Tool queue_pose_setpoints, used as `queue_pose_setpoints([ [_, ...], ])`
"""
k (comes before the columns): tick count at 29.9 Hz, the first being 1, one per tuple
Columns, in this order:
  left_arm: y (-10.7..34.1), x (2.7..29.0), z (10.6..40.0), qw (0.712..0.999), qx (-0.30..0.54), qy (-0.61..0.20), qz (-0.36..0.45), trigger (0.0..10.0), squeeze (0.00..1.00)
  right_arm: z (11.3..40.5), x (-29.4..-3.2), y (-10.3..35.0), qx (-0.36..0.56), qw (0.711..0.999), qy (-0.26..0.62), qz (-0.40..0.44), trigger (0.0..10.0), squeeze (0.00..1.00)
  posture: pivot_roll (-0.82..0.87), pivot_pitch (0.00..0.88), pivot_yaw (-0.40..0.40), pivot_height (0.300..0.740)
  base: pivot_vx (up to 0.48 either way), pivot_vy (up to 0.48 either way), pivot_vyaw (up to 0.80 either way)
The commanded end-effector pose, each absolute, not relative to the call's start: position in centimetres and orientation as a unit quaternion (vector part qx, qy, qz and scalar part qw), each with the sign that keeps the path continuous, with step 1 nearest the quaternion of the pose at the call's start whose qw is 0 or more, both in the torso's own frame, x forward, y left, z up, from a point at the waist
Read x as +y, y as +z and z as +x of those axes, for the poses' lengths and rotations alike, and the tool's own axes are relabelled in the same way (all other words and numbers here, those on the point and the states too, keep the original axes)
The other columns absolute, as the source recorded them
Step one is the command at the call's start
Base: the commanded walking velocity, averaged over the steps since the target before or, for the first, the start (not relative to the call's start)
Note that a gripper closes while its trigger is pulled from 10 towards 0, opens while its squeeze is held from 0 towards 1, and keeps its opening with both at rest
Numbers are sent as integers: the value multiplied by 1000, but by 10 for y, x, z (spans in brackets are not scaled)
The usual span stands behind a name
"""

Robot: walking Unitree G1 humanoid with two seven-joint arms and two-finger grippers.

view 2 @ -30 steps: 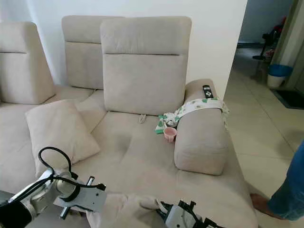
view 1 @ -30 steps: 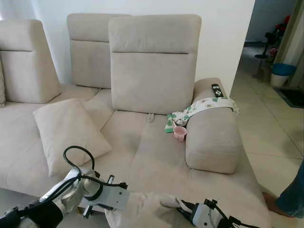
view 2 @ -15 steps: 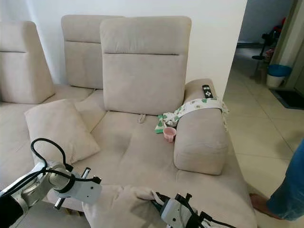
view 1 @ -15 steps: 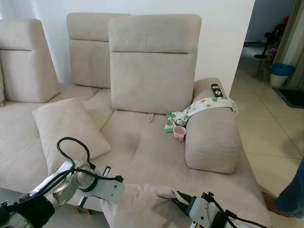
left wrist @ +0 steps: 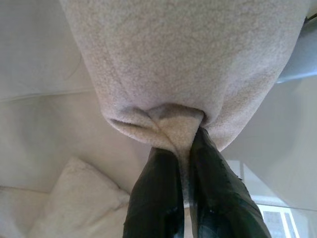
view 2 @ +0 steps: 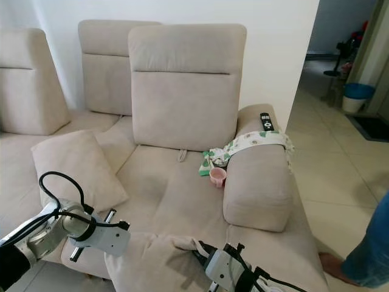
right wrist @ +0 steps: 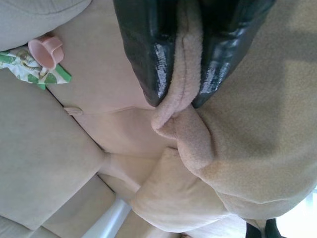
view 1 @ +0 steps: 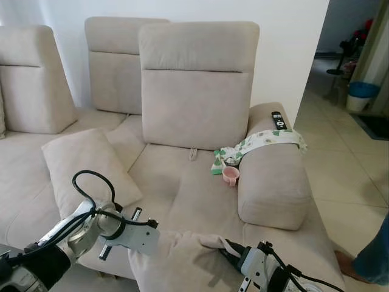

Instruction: Move the pillow to the sofa from floor

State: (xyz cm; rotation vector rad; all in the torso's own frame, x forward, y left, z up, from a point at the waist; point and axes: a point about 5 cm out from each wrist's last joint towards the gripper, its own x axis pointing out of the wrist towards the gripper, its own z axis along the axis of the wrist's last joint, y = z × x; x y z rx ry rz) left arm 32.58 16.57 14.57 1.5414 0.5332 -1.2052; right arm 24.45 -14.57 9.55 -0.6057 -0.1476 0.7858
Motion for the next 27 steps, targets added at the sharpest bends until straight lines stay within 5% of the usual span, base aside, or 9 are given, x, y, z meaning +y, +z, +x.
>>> queue_pose_setpoints([
  [1, 150, 165, 329, 519, 218, -496, 661, 10000, 0, 250, -141, 120, -132, 881, 357, -281, 10000, 0, -41, 0, 11, 624, 0, 0, 0],
  [27, 162, 153, 342, 516, 174, -497, 676, 10000, 0, 253, -148, 132, -135, 900, 322, -260, 10000, 0, -63, 0, -8, 686, 0, 0, 0],
])
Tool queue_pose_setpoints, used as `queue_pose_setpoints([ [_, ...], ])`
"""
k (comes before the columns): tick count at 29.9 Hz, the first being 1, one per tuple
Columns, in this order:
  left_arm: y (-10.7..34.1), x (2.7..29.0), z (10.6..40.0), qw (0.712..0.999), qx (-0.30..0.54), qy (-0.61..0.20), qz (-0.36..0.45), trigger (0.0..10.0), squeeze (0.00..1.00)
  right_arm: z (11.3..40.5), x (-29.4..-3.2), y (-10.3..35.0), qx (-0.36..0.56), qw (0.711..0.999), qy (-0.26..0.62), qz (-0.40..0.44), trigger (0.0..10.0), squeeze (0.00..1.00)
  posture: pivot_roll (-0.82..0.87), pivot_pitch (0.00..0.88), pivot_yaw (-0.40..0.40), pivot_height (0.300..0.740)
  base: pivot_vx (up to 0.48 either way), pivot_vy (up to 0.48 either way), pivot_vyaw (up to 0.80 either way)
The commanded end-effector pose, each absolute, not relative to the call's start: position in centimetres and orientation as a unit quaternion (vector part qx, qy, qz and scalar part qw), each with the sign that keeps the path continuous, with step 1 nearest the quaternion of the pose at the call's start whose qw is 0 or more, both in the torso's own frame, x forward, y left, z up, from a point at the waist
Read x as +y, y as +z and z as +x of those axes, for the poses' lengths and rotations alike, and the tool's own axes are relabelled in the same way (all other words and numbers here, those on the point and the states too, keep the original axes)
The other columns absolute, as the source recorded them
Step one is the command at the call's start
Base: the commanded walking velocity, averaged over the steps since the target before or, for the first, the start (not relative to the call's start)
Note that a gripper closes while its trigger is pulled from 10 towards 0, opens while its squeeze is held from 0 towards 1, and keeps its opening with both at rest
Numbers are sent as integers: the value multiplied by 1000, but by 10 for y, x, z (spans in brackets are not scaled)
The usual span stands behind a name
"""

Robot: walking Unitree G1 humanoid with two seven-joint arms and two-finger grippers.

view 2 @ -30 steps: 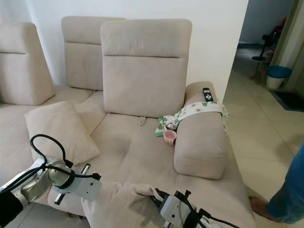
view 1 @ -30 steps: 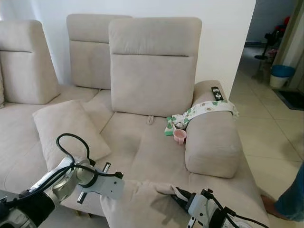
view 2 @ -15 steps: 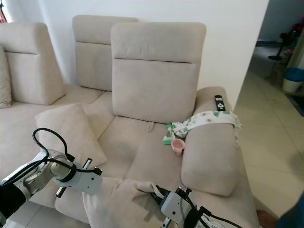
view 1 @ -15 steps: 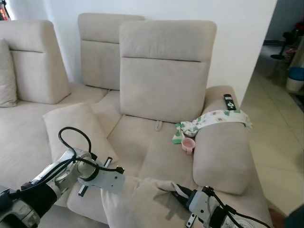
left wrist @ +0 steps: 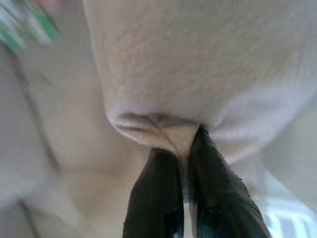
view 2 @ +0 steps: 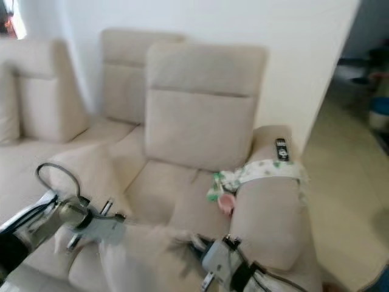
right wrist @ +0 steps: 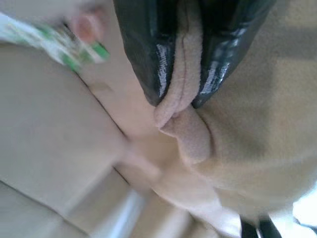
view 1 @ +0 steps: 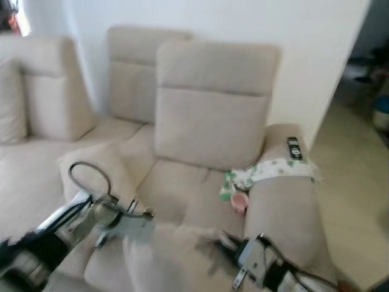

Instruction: Move the pillow to the sofa from floor

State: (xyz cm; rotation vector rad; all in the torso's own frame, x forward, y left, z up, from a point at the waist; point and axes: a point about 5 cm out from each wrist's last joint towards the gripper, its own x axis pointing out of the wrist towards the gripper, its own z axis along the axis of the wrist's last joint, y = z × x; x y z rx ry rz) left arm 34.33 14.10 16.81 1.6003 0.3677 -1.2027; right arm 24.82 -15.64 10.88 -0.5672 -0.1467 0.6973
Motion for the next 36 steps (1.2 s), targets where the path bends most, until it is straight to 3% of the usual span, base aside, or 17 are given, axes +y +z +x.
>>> queue_pose_setpoints([
  [1, 162, 153, 342, 516, 172, -497, 676, 10000, 0, 254, -149, 133, -136, 900, 318, -264, 10000, 0, -62, 0, -9, 686, 0, 0, 0],
  [15, 160, 150, 342, 522, 163, -501, 671, 10000, 0, 259, -149, 140, -148, 904, 299, -268, 10000, 0, -63, 0, -18, 731, 0, 0, 0],
  [17, 163, 143, 342, 534, 150, -507, 660, 10000, 0, 260, -150, 143, -151, 905, 294, -268, 10000, 0, -66, 0, -17, 740, 0, 0, 0],
  [31, 178, 123, 350, 565, 74, -491, 659, 10000, 0, 262, -149, 147, -159, 913, 281, -250, 10000, 0, -67, 0, -11, 740, 0, 0, 0],
  [36, 184, 120, 355, 574, 56, -478, 662, 10000, 0, 264, -150, 147, -155, 916, 274, -249, 10000, 0, -65, 0, -8, 740, 0, 0, -756],
])
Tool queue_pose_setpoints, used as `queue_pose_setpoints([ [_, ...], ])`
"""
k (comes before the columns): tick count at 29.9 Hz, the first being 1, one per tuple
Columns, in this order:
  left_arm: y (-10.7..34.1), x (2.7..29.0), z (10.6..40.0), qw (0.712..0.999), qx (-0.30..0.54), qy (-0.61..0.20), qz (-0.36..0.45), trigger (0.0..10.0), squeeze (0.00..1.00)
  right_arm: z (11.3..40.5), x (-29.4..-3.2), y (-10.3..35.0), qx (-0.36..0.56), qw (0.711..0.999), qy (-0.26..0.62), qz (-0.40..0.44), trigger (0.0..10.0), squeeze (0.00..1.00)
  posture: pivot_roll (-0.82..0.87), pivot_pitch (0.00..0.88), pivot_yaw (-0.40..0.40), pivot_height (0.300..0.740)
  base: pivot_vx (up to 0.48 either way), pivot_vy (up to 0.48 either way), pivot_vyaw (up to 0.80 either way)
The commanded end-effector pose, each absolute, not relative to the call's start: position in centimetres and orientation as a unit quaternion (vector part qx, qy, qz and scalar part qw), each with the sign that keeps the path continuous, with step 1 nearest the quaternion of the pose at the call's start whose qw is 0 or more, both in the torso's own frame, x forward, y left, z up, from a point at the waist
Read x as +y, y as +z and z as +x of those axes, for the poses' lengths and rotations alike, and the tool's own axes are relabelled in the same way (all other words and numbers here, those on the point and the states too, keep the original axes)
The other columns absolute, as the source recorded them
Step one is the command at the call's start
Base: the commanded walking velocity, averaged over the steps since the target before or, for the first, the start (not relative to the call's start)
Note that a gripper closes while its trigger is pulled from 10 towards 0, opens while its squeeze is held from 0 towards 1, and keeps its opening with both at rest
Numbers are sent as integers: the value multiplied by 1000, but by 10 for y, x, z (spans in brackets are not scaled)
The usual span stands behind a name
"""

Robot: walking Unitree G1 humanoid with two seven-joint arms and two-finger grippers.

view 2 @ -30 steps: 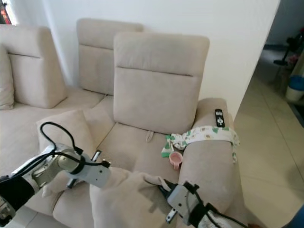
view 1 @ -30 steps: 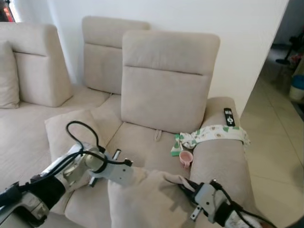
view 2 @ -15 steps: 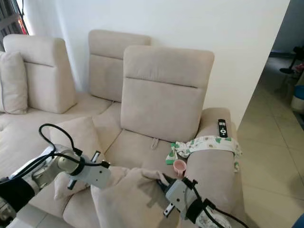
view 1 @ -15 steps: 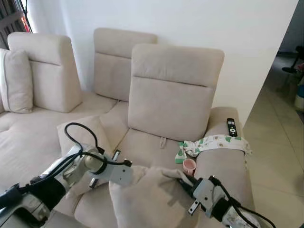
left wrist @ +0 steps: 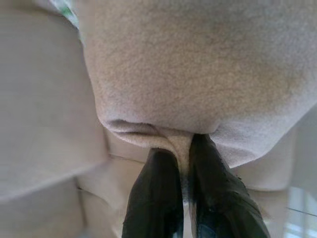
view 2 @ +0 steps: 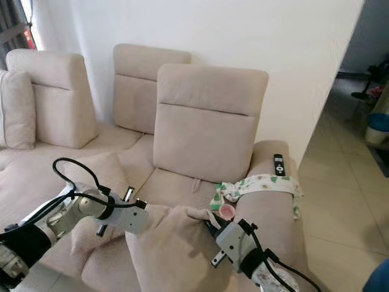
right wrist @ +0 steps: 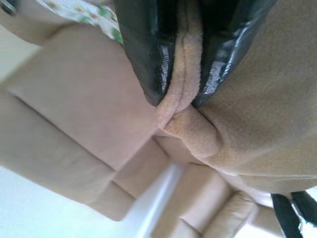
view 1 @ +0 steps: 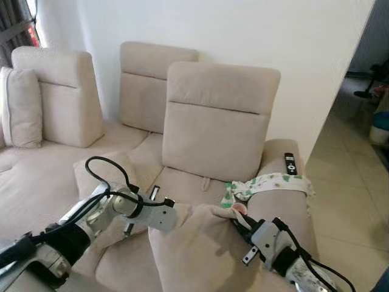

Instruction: Move the pillow to the sofa from floor

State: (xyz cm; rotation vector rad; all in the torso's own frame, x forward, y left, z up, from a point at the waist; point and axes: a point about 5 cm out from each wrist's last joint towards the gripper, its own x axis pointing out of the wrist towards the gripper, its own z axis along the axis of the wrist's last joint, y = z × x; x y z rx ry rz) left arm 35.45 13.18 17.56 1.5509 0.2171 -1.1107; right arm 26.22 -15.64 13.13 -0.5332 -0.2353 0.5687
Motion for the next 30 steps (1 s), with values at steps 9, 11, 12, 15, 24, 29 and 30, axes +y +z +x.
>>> queue_pose_setpoints([
  [9, 185, 117, 355, 578, 47, -480, 658, 10000, 0, 266, -150, 149, -157, 919, 265, -245, 10000, 0, -62, 0, -5, 740, 0, 0, -777],
  [11, 185, 117, 355, 578, 46, -480, 658, 10000, 0, 267, -150, 149, -157, 920, 263, -245, 10000, 0, -62, 0, -5, 740, 0, 0, -781],
  [12, 185, 117, 355, 578, 45, -481, 658, 10000, 0, 268, -151, 149, -156, 921, 258, -246, 10000, 0, -61, 0, -4, 740, 0, 0, -781],
  [15, 185, 116, 355, 579, 43, -483, 655, 10000, 0, 271, -153, 151, -156, 926, 243, -244, 10000, 0, -60, 0, -3, 740, 0, 0, -788],
  [24, 202, 105, 364, 599, -19, -442, 667, 10000, 0, 273, -151, 179, -220, 919, 217, -244, 10000, 0, -61, 0, -1, 740, 0, 0, 0],
  [29, 219, 100, 371, 620, -63, -400, 672, 10000, 0, 276, -151, 196, -252, 917, 197, -240, 10000, 0, -60, 0, -1, 740, 0, 0, 0],
  [30, 219, 100, 371, 620, -63, -400, 672, 10000, 0, 276, -151, 196, -252, 917, 197, -240, 10000, 0, -60, 0, -1, 740, 0, 0, 0],
])
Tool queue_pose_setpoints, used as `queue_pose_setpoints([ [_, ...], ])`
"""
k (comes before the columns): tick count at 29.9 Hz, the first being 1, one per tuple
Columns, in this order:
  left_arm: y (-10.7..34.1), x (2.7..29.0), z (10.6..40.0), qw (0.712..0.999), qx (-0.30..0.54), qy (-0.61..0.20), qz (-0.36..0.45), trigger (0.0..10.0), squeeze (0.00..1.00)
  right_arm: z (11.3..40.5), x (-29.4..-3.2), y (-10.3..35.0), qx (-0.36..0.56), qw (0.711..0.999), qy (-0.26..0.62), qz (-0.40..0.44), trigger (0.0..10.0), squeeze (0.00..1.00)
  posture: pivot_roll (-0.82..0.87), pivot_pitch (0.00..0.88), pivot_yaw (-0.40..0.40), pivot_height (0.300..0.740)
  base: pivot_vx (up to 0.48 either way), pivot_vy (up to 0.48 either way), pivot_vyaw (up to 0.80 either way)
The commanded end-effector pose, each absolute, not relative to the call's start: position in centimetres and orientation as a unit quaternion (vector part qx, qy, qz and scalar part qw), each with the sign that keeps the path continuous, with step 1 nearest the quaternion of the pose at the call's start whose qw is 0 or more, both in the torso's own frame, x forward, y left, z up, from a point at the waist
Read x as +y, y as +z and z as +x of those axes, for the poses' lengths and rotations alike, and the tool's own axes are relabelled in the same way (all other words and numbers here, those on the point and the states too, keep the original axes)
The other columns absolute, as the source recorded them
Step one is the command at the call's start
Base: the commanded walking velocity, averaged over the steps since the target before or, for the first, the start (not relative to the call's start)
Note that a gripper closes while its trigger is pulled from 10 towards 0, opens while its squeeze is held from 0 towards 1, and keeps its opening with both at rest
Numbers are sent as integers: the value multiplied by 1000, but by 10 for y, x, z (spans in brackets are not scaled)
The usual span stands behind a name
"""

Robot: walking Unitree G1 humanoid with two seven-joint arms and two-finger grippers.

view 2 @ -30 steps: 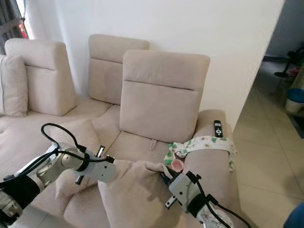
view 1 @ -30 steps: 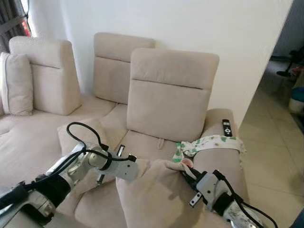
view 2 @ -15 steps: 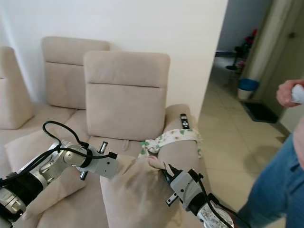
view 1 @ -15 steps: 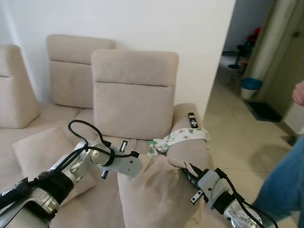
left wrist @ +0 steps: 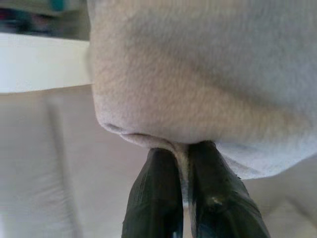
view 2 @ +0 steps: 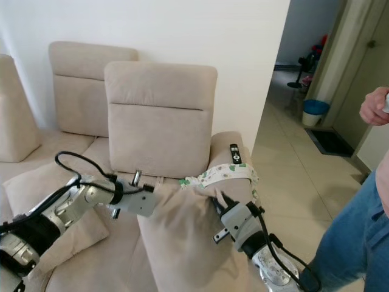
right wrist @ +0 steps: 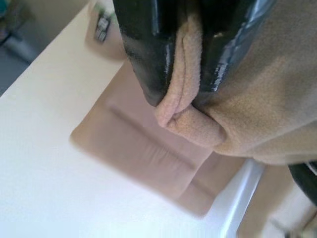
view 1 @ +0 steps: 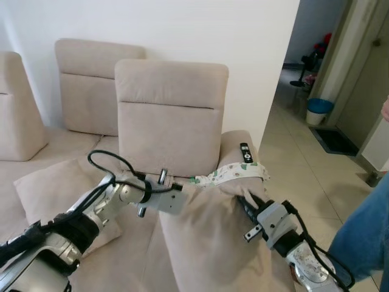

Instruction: Move the pillow to the sofa from floor

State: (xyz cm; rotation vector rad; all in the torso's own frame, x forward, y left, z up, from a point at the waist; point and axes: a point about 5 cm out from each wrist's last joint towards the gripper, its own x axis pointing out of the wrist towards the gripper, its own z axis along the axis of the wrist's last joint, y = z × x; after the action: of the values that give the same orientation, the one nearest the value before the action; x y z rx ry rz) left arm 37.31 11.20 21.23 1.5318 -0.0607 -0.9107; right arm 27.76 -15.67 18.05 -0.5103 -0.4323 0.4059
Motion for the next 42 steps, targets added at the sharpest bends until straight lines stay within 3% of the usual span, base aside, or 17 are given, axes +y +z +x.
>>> queue_pose_setpoints([
  [1, 225, 98, 373, 626, -75, -386, 673, 10000, 0, 277, -151, 204, -264, 915, 191, -237, 10000, 0, -60, 0, -1, 740, 0, 0, 0],
  [9, 233, 98, 376, 635, -87, -367, 674, 10000, 0, 281, -151, 211, -269, 916, 183, -233, 10000, 0, -61, 0, -1, 740, 0, 0, 0],
  [22, 264, 102, 395, 694, -115, -253, 664, 10000, 0, 312, -174, 199, -169, 952, 89, -237, 10000, 0, -59, 0, -5, 740, 0, 0, 0],
  [31, 248, 97, 394, 685, -94, -281, 665, 10000, 0, 317, -186, 174, -77, 971, 75, -213, 10000, 0, -59, 0, -7, 740, 0, 0, 0],
  [42, 230, 62, 392, 696, -91, -314, 640, 10000, 0, 322, -201, 157, 3, 981, 21, -192, 10000, 0, -77, 0, 7, 740, 0, 0, 0],
])
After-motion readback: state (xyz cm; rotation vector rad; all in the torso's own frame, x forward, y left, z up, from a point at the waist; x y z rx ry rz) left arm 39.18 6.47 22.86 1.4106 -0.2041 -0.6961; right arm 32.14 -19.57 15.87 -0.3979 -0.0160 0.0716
